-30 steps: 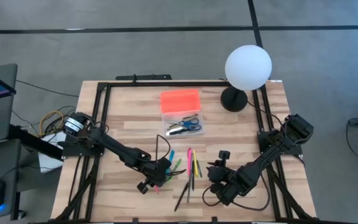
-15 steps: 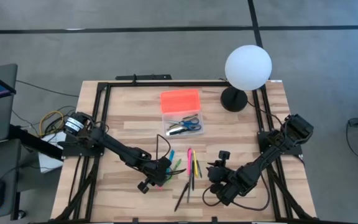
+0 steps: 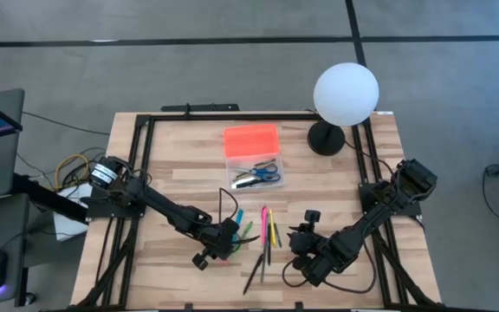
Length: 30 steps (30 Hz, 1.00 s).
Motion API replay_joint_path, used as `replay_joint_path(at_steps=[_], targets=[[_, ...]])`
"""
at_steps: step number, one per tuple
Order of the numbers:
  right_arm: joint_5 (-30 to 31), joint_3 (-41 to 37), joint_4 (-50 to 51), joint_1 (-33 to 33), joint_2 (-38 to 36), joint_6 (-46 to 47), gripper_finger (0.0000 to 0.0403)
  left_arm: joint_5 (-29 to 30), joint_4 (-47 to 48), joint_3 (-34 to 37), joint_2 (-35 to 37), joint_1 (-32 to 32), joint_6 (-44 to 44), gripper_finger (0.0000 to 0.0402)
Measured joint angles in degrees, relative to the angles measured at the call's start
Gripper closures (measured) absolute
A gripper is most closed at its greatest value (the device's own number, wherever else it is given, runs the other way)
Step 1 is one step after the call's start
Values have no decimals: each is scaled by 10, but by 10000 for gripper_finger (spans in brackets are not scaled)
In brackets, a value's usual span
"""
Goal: Pick & place school supplies into a supply box
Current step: Put the orange pencil into the supply box
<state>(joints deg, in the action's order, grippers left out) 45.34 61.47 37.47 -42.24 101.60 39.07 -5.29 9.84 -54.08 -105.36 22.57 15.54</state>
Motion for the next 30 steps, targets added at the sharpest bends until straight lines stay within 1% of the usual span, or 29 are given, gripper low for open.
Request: replay_joint_path(at_steps=[2, 4, 7, 10, 12, 19, 24, 27, 30], targets=[[0, 0, 0, 0, 0, 0, 313, 7, 27, -18, -2, 0, -2, 348], [0, 0, 0, 0, 0, 0, 313, 32, 67, -40, -3, 0, -2, 348], [0, 0, 0, 0, 0, 0, 313, 94, 121, -70, -4, -3, -2, 348], [0, 0, 0, 0, 0, 0, 313, 156, 154, -99, -4, -4, -2, 348], [0, 0, 0, -1, 0, 0, 313, 180, 177, -113, -3, -6, -2, 349], [0, 0, 0, -1, 0, 0, 313, 183, 202, -152, -2, -28, -2, 367], [-1, 0, 0, -1, 0, 0, 313, 186, 209, -162, -2, -47, -2, 377], [-1, 0, 0, -1, 0, 0, 313, 200, 209, -162, -1, -59, -2, 376], [-1, 0, 0, -1, 0, 0, 313, 230, 205, -162, -1, -71, -9, 374]])
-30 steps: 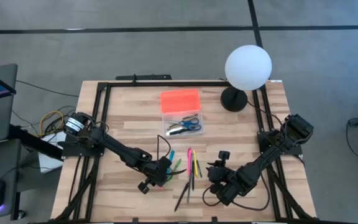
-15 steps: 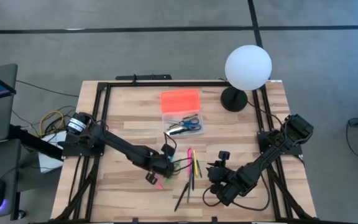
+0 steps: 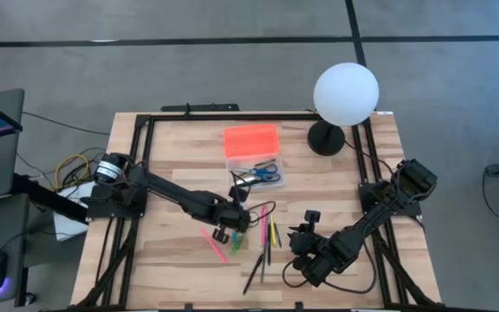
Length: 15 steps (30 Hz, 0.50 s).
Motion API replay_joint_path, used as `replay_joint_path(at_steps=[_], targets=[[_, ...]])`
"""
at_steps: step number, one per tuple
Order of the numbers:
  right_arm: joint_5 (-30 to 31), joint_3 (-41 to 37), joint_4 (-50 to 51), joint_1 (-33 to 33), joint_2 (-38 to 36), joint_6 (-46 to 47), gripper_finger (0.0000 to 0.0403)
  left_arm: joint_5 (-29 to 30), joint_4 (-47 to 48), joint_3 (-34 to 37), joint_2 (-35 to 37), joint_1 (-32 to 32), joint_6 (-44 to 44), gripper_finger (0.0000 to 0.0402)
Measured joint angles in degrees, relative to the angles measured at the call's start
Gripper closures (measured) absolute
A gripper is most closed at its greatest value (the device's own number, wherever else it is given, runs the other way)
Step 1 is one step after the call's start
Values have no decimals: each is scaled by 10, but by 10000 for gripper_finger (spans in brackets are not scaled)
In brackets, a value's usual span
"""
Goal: Pick & place school supplies into a supply box
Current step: Put the orange pencil into the supply box
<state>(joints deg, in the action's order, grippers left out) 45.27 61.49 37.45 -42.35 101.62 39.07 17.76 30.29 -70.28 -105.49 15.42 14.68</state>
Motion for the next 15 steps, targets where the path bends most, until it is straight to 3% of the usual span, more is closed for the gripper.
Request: replay_joint_path(at_steps=[9, 15], targets=[[0, 0, 0, 0, 0, 0, 313, 29, -17, -16, 1, -68, -59, 375], [0, 0, 0, 0, 0, 0, 313, 18, -17, -76, 1, -122, -52, 376]])
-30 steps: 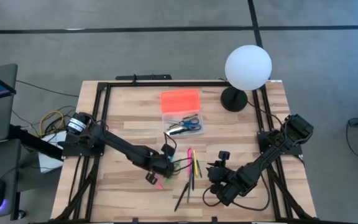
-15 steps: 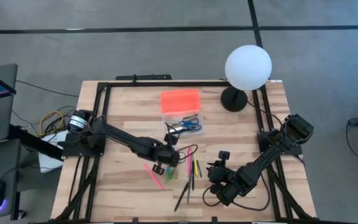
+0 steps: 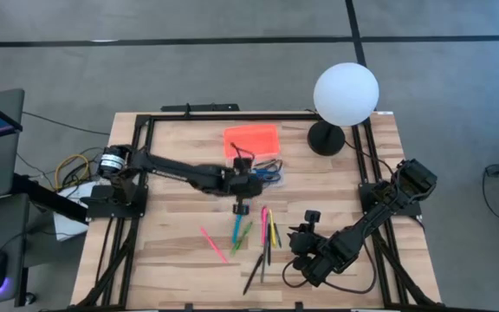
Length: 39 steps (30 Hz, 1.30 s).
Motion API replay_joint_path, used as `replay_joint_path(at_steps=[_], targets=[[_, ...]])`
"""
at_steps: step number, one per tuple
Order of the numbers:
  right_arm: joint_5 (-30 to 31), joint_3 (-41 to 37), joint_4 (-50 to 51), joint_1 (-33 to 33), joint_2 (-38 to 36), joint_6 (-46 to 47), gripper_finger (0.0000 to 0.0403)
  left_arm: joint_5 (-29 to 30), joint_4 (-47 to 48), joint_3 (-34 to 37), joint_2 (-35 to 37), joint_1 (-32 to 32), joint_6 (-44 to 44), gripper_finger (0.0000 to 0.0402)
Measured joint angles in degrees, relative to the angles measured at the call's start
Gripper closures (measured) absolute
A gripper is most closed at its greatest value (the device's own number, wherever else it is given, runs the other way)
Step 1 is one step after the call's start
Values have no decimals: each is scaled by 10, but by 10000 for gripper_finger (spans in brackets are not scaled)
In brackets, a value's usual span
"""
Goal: Pick & place school supplies into a supply box
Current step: Put the orange pencil into the supply box
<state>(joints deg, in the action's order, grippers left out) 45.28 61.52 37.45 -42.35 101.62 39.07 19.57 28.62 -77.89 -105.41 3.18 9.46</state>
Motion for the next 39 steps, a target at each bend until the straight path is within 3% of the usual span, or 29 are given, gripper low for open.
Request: replay_joint_path(at_steps=[10, 16, 22, 39], targets=[[0, 0, -2, 0, 0, 0, 313, -123, -11, -126, 1, -110, 3, 376], [-1, -26, -19, 0, 0, 0, 313, -238, -45, -128, -2, -173, -25, 375], [-2, -53, -31, 1, 0, 10, 313, -287, -50, -127, -40, -202, -34, 375], [-2, -53, -32, 1, 0, 10, 313, -286, -22, -127, -80, -208, -3, 373]])
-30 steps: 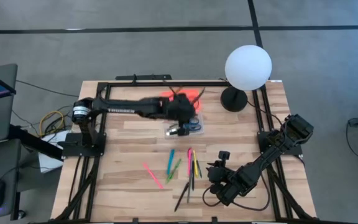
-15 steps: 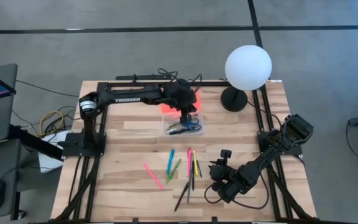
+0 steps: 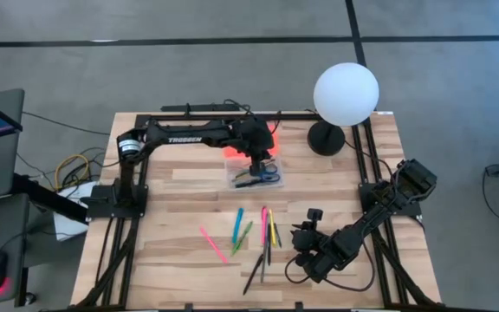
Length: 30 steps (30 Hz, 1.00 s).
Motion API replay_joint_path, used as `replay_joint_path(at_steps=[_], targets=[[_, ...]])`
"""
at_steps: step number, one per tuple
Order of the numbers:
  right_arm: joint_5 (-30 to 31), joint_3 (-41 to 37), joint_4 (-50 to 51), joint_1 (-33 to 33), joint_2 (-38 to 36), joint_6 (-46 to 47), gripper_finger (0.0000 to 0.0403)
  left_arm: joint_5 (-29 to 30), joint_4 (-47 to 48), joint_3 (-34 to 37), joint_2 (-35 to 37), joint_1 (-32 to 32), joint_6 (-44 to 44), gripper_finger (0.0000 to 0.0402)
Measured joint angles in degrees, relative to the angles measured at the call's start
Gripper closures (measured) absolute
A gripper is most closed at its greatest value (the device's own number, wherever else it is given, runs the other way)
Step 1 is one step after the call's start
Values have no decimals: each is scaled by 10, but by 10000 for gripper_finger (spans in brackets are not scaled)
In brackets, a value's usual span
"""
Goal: Pick & place school supplies into a supply box
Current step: Put the orange pencil into the supply box, then put the green crayon into the supply box
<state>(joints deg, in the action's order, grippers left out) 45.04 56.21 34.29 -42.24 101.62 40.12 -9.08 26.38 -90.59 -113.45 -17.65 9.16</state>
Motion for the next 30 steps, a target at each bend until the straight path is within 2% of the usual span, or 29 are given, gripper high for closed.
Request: replay_joint_path(at_steps=[12, 23, 26, 30], targets=[[0, 0, 1, 0, 0, 4, 313, -12, 12, 0, -36, 6, 12, 367], [0, 0, 1, 0, 0, 4, 313, -11, 9, 0, -37, 7, 12, 293], [0, 0, 1, 0, 0, 4, 313, -11, 15, -4, -37, 7, 3, 282], [0, 0, 1, 0, 0, 4, 313, -12, 69, -38, -38, 10, 0, 279]])
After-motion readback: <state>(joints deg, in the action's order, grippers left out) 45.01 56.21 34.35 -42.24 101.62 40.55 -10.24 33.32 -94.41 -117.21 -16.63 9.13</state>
